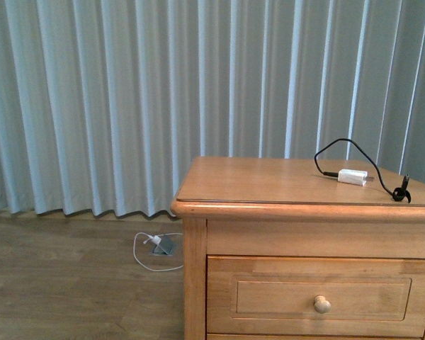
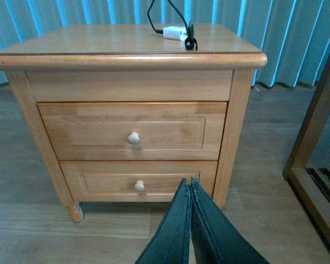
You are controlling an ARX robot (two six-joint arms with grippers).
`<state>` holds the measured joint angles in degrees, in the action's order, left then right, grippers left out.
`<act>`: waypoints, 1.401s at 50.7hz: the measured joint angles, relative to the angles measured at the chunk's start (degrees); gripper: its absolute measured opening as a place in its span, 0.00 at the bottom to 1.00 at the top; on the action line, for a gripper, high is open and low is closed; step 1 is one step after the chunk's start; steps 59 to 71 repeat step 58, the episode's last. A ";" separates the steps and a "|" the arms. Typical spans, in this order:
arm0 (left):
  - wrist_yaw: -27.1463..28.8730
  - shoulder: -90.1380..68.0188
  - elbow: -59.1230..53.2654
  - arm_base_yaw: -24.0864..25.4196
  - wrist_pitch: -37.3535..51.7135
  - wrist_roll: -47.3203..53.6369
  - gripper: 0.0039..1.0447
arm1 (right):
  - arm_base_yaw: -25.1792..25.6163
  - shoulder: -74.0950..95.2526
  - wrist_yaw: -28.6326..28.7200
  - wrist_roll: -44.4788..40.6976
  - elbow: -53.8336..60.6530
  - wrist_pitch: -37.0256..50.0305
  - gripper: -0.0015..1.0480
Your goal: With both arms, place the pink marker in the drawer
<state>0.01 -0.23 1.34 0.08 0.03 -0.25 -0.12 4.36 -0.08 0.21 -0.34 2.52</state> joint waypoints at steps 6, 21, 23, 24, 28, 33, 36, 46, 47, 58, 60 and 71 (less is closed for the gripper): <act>0.00 0.00 0.00 0.00 0.00 0.00 0.95 | 0.00 -4.04 0.09 0.00 0.00 -2.25 0.01; 0.00 0.00 0.00 0.00 0.00 0.00 0.95 | 0.00 -4.13 0.09 -0.04 0.00 -2.45 0.14; 0.00 0.00 0.00 0.00 0.00 0.00 0.95 | 0.00 -4.11 0.09 -0.07 0.00 -2.45 0.21; 0.00 -0.02 0.00 0.00 0.00 0.00 0.95 | 0.00 -4.11 0.09 -0.04 0.00 -2.45 0.24; 0.00 0.00 0.00 0.00 0.00 0.00 0.95 | 0.00 -4.13 0.09 -0.04 0.00 -2.45 0.41; 0.00 0.00 0.00 0.00 0.00 0.00 0.95 | 0.00 -4.13 0.09 -0.07 0.00 -2.45 0.63; 0.00 0.00 0.00 0.00 0.00 0.00 0.95 | 0.00 -4.13 0.09 -0.07 0.00 -2.45 0.73; 0.00 0.00 0.00 0.00 0.00 0.00 0.95 | 0.00 -4.13 0.09 -0.04 0.00 -2.45 0.91; 0.00 -0.02 0.00 0.00 0.00 0.00 0.95 | 0.00 -4.13 0.09 -0.02 0.00 -2.45 0.91; 0.00 0.00 0.00 0.00 0.00 0.00 0.95 | 0.00 -4.11 0.09 -0.02 0.00 -2.45 0.92; 0.00 0.00 0.00 0.00 0.00 0.00 0.95 | 0.00 -4.11 0.09 -0.02 0.00 -2.45 0.92; 0.00 0.00 0.00 0.00 0.00 0.00 0.95 | 0.00 -4.11 0.09 -0.02 0.00 -2.45 0.92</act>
